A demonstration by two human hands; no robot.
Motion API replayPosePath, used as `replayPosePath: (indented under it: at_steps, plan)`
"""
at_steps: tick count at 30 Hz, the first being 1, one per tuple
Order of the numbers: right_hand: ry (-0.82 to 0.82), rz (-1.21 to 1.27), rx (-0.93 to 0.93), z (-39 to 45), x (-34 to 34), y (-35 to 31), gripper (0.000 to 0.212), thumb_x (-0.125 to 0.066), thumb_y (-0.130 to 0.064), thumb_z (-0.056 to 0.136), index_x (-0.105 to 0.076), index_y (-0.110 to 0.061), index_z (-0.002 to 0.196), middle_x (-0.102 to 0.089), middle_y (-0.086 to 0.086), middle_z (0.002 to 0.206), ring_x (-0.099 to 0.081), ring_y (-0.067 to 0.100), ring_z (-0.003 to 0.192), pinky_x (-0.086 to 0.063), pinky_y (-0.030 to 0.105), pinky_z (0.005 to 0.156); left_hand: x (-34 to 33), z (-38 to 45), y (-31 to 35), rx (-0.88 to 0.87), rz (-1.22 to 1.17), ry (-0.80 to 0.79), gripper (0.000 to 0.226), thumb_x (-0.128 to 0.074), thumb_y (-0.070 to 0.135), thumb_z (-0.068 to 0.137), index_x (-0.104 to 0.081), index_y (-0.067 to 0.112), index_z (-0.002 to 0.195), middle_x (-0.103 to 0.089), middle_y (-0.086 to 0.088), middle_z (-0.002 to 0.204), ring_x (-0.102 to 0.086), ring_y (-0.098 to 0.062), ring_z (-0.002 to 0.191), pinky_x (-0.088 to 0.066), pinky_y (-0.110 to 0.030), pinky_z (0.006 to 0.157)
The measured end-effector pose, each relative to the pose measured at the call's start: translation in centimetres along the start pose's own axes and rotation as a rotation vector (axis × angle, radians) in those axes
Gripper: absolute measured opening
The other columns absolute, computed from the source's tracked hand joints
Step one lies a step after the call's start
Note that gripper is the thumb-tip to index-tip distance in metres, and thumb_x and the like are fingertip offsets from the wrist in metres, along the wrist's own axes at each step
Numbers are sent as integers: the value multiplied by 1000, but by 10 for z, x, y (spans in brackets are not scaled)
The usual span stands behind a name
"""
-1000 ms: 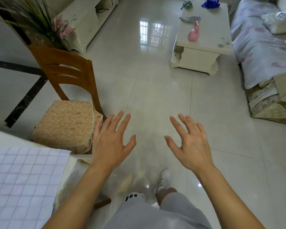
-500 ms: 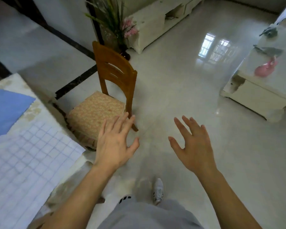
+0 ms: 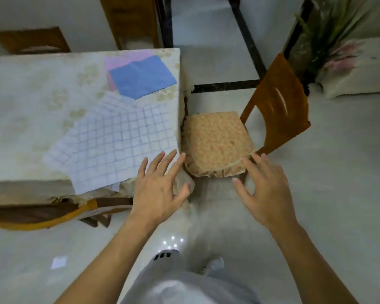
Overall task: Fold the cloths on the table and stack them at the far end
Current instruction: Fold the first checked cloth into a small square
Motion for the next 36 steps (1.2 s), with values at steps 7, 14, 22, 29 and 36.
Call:
replayPosePath:
  at_steps: [7,14,22,29,36]
  plan:
    - [-105,136,243,43,-52,-78,60,-48,-55,92,-52,-23,143,-51,8,147,-43,28,140,-33,56,114,18,-54,-85,306,49,33,68,-41,57,89,-39,27,150,-40,0,156,-34,-24,145,-24,-54,118]
    - [-152,151,376,73,-93,-125,58,-52,-51,92,-52,-24,144,-50,9,148,-44,30,139,-37,59,110,23,-64,-147,445,52,115,65,-50,52,88,-43,26,148,-44,-1,153,-38,-25,142,-27,-55,116]
    - [-236,64,454,125,-148,-150,60,-49,-52,93,-53,-19,143,-52,10,147,-46,31,137,-41,56,107,-12,-31,-237,466,71,-3,65,-47,54,88,-45,25,146,-45,-2,152,-39,-25,141,-27,-53,117]
    - [-249,-34,490,154,-196,-171,59,-54,-50,90,-58,-17,138,-57,10,142,-47,29,134,-40,51,107,-43,-5,-299,447,44,-118,67,-39,58,86,-45,27,145,-45,-1,152,-37,-23,141,-24,-51,119]
    - [-229,22,604,158,-247,-189,46,-63,-37,88,-68,-13,127,-61,10,136,-50,31,134,-44,55,106,-97,0,-327,344,22,-231,55,-60,53,84,-53,26,132,-49,-2,146,-42,-22,135,-27,-49,117]
Point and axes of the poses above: each hand's wrist, its own z-axis towards the middle knuckle, its own x-axis out of the back of the hand, y = z × x, the point moved 10 cm from there along z, towards the middle knuckle
